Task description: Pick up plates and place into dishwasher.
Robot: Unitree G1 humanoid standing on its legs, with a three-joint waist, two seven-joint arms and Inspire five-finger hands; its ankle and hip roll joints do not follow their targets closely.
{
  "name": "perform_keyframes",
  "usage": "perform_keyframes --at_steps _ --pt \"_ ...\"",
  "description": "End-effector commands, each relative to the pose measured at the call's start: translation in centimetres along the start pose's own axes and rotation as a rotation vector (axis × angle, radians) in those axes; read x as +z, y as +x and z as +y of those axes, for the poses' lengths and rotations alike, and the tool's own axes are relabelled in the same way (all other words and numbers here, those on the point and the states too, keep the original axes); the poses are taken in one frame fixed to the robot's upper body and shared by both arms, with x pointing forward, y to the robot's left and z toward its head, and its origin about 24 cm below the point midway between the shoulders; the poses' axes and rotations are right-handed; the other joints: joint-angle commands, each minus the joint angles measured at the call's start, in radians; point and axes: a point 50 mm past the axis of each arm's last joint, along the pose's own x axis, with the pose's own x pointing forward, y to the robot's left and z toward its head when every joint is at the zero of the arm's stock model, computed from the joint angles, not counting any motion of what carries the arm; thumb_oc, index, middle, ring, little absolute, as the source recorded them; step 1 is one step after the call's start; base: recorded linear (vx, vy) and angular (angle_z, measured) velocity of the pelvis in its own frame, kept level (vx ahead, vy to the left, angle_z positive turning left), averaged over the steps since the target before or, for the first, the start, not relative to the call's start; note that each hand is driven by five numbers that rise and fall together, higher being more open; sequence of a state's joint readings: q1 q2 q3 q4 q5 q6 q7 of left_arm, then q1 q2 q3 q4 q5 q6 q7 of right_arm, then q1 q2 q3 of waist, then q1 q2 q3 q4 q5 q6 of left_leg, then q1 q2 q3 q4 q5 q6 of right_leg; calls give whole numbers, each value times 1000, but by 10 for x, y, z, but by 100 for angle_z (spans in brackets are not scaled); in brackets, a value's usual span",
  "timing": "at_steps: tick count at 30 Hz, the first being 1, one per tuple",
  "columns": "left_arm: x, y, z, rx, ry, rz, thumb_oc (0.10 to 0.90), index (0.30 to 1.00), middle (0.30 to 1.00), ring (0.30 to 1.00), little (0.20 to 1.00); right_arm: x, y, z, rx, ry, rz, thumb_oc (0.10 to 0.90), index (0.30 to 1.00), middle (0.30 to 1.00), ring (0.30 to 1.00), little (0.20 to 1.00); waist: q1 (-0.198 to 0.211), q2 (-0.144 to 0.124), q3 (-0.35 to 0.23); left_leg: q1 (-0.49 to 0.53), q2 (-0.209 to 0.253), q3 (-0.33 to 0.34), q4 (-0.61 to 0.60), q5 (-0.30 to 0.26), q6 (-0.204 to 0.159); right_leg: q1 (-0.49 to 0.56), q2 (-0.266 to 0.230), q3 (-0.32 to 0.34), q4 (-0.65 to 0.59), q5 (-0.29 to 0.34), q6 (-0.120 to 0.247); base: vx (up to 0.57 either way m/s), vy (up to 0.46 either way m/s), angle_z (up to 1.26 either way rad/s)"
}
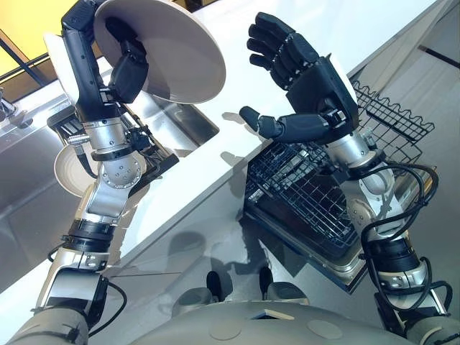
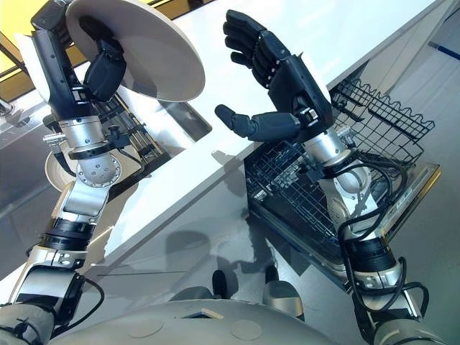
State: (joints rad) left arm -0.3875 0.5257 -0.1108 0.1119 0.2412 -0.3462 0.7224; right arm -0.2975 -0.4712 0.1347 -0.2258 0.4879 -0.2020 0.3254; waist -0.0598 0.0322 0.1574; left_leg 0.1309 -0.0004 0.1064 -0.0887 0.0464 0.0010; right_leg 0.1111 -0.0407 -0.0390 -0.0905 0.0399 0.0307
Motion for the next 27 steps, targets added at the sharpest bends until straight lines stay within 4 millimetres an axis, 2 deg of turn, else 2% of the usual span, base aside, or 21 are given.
perform_keyframes --at_steps 1,9,14,21,27 --pt "22 33 -17 39 -53 -134 100 300 300 300 200 35 25 1 -7 -1 -229 800 900 900 900 900 -4 -7 -119 -3 -41 -35 15 -111 18 -39 56 -55 117 -152 15 0 0 0" --pt "24 21 -47 -41 -85 -112 100 300 300 300 200 39 40 14 -90 80 -319 800 900 900 900 900 4 -4 -120 3 -42 -39 17 -113 18 -26 58 -57 107 -149 15 0 0 0" --pt "30 11 -60 -89 -116 -119 100 300 300 300 200 33 44 19 -126 122 -291 800 900 900 900 900 6 -2 -119 3 -43 -42 17 -113 19 -24 59 -55 102 -146 15 13 4 0" --pt "48 1 -77 -154 -204 -161 100 300 300 300 200 5 47 26 -172 170 -112 800 900 900 900 900 11 -6 -113 10 -45 -54 10 -115 22 -17 60 -58 106 -157 16 24 4 0" --pt "64 -1 -81 -182 -258 -204 100 300 300 300 200 -21 42 32 -184 186 46 800 900 900 900 900 13 -8 -107 11 -45 -62 7 -113 23 -15 59 -64 110 -159 17 16 -5 4"
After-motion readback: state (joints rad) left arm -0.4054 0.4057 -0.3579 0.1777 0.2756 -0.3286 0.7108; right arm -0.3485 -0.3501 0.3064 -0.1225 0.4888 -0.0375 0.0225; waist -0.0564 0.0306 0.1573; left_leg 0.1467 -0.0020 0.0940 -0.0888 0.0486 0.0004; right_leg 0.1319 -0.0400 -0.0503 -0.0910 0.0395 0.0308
